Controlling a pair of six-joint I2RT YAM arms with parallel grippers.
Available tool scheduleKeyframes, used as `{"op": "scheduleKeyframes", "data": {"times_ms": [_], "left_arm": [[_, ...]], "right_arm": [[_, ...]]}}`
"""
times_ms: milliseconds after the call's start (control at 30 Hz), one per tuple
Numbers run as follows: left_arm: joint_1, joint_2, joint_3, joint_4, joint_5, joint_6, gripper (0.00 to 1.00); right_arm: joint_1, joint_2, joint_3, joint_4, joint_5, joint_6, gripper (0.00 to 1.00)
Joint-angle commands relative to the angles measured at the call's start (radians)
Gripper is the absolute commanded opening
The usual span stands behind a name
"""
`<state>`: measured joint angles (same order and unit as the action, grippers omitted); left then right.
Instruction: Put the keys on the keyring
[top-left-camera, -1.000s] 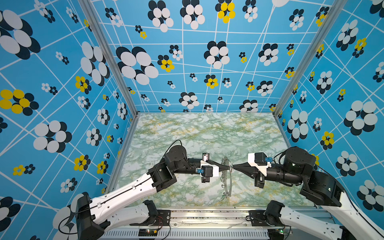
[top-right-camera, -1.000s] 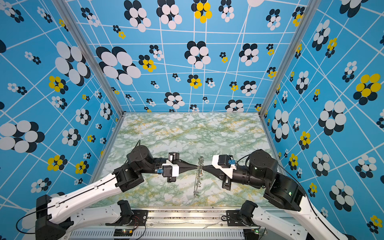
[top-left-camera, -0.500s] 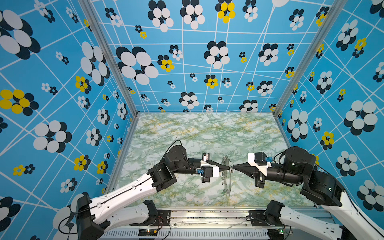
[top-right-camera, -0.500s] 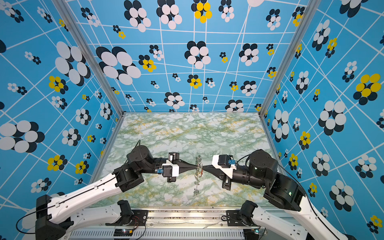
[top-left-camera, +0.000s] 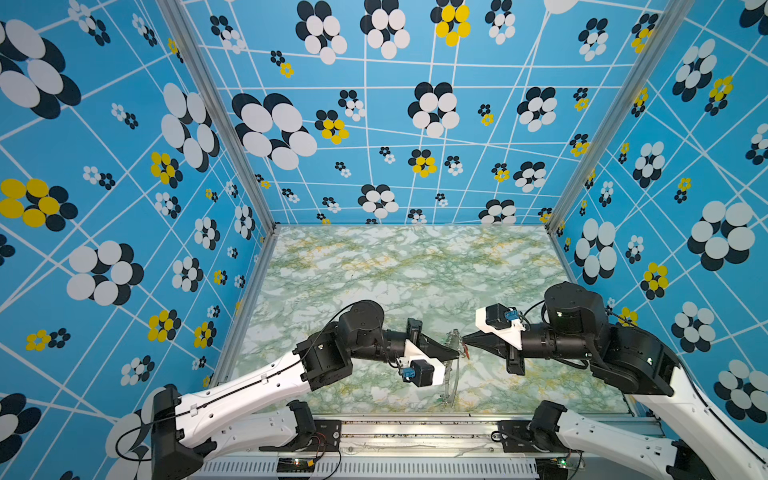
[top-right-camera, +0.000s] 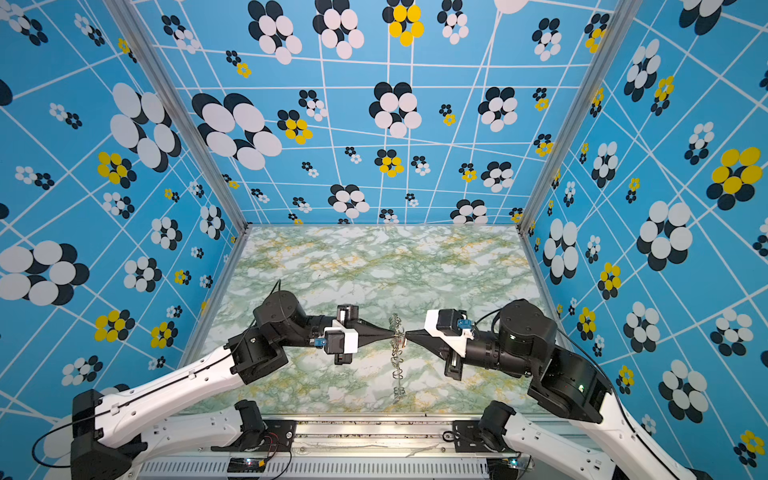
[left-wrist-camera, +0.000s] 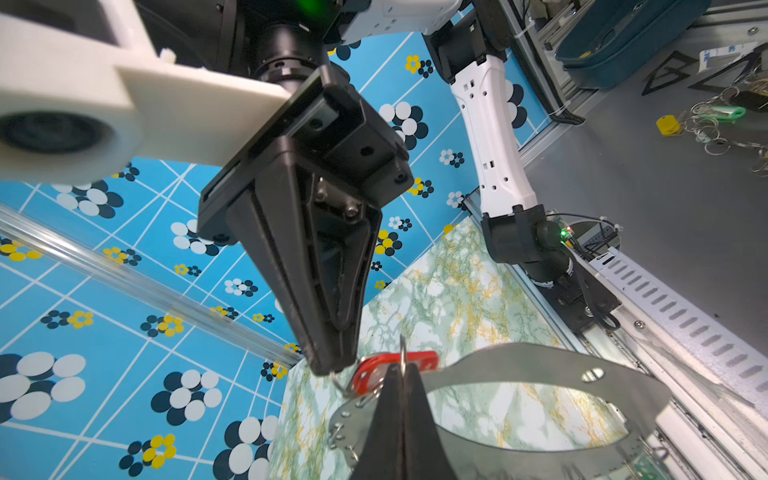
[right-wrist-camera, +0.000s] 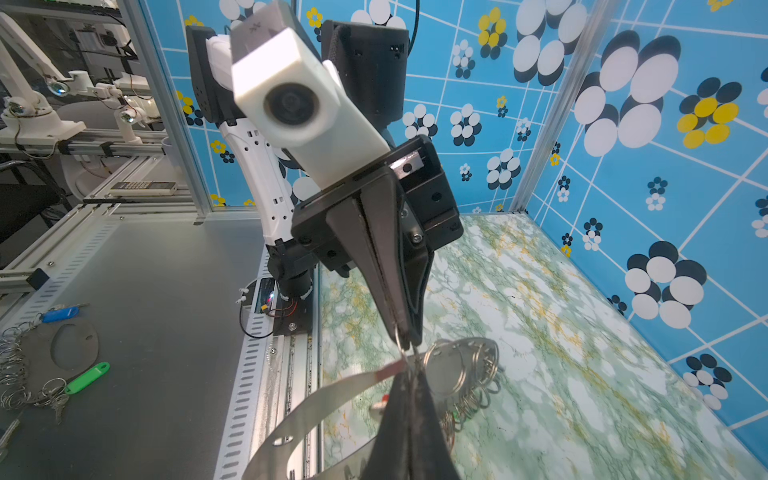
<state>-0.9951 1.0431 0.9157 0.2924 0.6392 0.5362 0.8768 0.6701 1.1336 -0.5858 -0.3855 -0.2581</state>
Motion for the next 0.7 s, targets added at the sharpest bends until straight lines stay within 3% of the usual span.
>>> {"op": "scheduleKeyframes", "data": {"times_ms": [0, 667], "left_arm": [[-0.001, -0.022, -0.002, 0.031, 0.032, 0.001, 0.00], [-0.011, -0.023, 0.009, 0.004, 0.049, 0.013, 0.00]], "right_arm": [[0.003, 0.000, -0.001, 0.036, 0.017, -0.014, 0.00], [0.004, 0.026, 0.008, 0.040, 0.011, -0.015, 0.00]]}}
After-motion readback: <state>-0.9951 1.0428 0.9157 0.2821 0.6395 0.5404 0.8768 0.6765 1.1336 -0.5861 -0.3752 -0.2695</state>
